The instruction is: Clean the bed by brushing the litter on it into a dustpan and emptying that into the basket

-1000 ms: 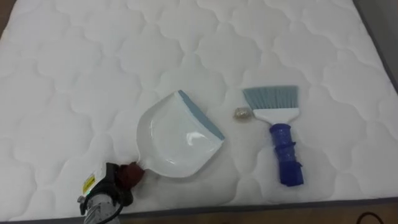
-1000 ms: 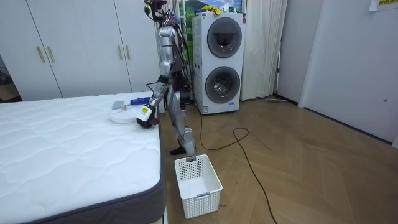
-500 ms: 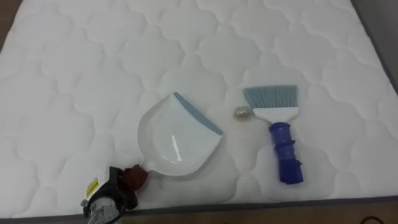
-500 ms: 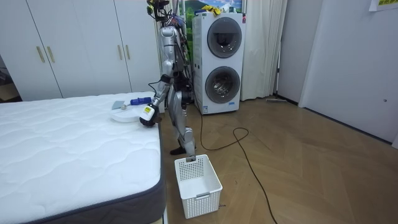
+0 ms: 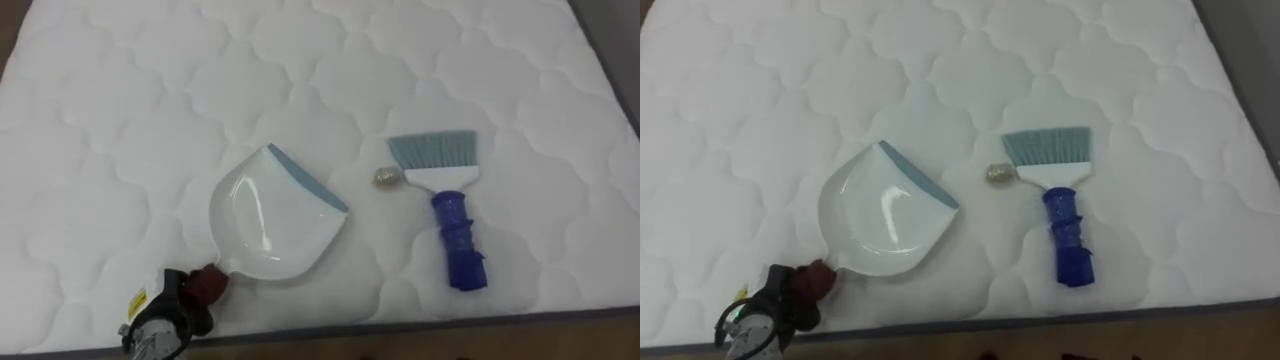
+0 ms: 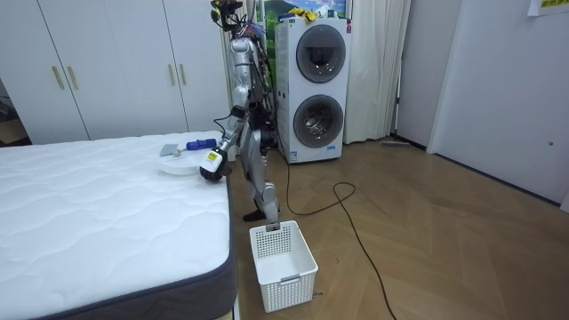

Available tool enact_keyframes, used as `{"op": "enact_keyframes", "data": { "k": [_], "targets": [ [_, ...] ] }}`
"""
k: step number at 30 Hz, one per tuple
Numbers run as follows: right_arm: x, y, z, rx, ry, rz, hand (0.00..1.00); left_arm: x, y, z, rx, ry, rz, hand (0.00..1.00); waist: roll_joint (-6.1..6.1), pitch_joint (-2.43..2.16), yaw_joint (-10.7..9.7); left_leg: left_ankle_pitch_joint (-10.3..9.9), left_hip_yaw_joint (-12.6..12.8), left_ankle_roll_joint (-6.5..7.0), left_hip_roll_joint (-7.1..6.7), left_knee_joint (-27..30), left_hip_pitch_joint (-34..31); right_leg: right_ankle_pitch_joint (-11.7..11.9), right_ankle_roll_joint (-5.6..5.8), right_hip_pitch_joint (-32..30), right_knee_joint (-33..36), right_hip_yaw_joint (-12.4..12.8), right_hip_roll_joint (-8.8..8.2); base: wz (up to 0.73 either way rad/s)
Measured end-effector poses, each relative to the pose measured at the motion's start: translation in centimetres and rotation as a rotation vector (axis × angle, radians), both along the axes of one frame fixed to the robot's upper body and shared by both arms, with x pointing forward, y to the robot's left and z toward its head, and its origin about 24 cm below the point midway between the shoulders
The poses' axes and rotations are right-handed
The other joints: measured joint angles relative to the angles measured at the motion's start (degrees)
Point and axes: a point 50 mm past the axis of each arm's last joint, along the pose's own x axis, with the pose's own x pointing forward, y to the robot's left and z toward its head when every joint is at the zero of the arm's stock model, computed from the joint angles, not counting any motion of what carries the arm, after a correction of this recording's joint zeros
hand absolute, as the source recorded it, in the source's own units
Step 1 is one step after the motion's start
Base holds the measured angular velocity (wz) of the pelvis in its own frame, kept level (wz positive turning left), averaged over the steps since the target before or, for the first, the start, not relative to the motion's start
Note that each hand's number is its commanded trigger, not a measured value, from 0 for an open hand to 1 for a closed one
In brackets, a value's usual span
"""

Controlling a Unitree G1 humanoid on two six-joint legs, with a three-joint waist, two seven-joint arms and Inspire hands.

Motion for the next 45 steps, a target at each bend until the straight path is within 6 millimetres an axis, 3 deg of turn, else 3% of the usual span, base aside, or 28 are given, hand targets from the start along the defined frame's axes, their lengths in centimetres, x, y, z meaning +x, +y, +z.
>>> {"op": "enact_keyframes", "data": {
  "k": [5,15,19,20,22,26,32,36,41,45],
  "targets": [
    [2.8,-2.0,2.1,-0.096,-0.105,-0.198,0.00,0.4,0.9,0.7,0.075,-0.045,-0.009,1.00,-1.43,-0.24,0.0,-0.2,0.9,-0.09,0.06,2.3,-2.4,-0.2,-0.37,-3.0,2.2,1.5,-0.01,-0.07],
    [7.0,-3.7,6.3,-0.334,-0.174,-0.319,0.00,1.0,1.2,1.3,0.155,-0.067,-0.055,1.00,-1.35,-0.18,0.5,-0.6,2.5,0.02,0.26,4.0,-4.5,0.6,-0.44,-5.5,4.0,3.1,0.26,-0.10],
    [8.9,-4.8,9.1,-0.532,-0.209,-0.317,0.00,1.0,1.3,1.3,0.163,-0.053,-0.054,1.00,-1.28,0.00,0.1,-0.8,2.8,0.23,0.24,5.0,-5.2,0.7,-0.48,-6.4,4.4,3.3,0.21,-0.01],
    [9.5,-5.2,10.1,-0.586,-0.232,-0.329,0.00,1.2,1.3,1.4,0.165,-0.055,-0.055,1.00,-1.12,0.33,0.1,-1.0,2.8,0.30,0.27,5.5,-5.9,0.7,-0.44,-6.8,4.5,3.3,0.21,0.00],
    [10.3,-5.5,11.5,-0.690,-0.260,-0.330,0.00,1.4,1.3,1.5,0.160,-0.053,-0.060,1.00,-1.01,0.56,0.1,-1.3,2.9,0.38,0.28,5.8,-6.8,0.7,-0.37,-7.6,5.1,3.4,0.19,0.00],
    [11.6,-5.3,14.2,-0.842,-0.356,-0.322,0.00,1.8,1.3,1.6,0.149,-0.035,-0.075,1.00,-1.12,0.66,0.0,-1.4,2.9,0.42,0.00,6.4,-7.5,0.3,-0.28,-8.8,6.3,3.2,-0.32,0.02],
    [13.3,-4.1,16.1,-1.016,-0.442,-0.153,0.00,3.0,1.2,2.0,0.103,0.016,-0.106,1.00,-1.02,0.71,0.9,-1.4,3.0,0.42,0.07,6.7,-7.7,0.3,-0.24,-8.7,5.9,3.2,-0.40,0.02],
    [13.9,-3.5,16.7,-1.080,-0.472,-0.079,0.00,3.3,1.1,2.1,0.080,0.042,-0.119,1.00,-0.82,0.86,1.5,-1.5,3.0,0.45,0.02,6.7,-7.7,0.0,-0.15,-8.8,5.9,3.2,-0.40,0.00],
    [14.7,-2.1,16.8,-1.081,-0.509,0.010,0.00,4.0,0.9,2.3,0.042,0.057,-0.133,1.00,0.11,1.53,2.6,-1.5,3.1,0.45,0.04,6.8,-7.8,-0.1,-0.22,-9.0,6.1,3.1,-0.39,0.00],
    [15.3,-1.1,16.6,-1.050,-0.538,0.115,0.00,4.1,0.7,2.3,0.024,0.064,-0.149,1.00,0.38,1.61,2.8,-1.5,3.1,0.45,0.05,6.8,-7.9,-0.2,-0.30,-9.0,6.2,3.0,-0.52,0.00]
  ]
}}
